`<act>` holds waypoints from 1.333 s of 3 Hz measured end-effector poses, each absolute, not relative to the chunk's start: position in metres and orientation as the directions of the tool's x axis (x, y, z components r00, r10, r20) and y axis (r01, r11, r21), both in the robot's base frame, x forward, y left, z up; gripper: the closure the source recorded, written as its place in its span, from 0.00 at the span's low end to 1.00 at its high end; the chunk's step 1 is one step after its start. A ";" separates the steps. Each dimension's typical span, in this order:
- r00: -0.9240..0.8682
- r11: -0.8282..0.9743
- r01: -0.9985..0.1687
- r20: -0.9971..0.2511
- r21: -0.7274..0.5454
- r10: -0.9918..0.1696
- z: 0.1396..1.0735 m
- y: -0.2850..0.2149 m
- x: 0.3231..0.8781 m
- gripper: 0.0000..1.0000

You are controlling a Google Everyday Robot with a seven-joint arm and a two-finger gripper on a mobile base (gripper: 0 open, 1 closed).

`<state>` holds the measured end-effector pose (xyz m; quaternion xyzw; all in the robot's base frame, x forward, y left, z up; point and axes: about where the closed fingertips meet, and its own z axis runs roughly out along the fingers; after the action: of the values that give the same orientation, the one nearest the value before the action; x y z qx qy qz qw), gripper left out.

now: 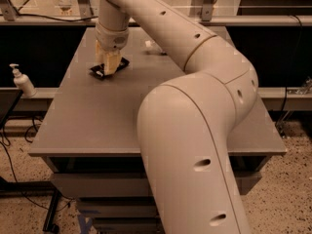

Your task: Pick rxbar chocolate

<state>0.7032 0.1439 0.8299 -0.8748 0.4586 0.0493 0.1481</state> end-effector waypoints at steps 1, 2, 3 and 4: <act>0.572 -0.528 -0.816 -0.204 -0.233 -0.794 0.843 0.135 0.705 1.00; 0.571 -0.521 -0.813 -0.178 -0.261 -0.802 0.864 0.123 0.706 1.00; 0.561 -0.499 -0.818 -0.204 -0.286 -0.803 0.885 0.113 0.701 1.00; 0.547 -0.472 -0.830 -0.271 -0.297 -0.792 0.894 0.112 0.696 1.00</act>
Offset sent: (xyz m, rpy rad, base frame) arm 0.0003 -0.0439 0.0687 -0.0253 -0.1059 -0.0357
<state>0.6961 0.1123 0.8939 -0.8566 0.4733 0.0480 0.1999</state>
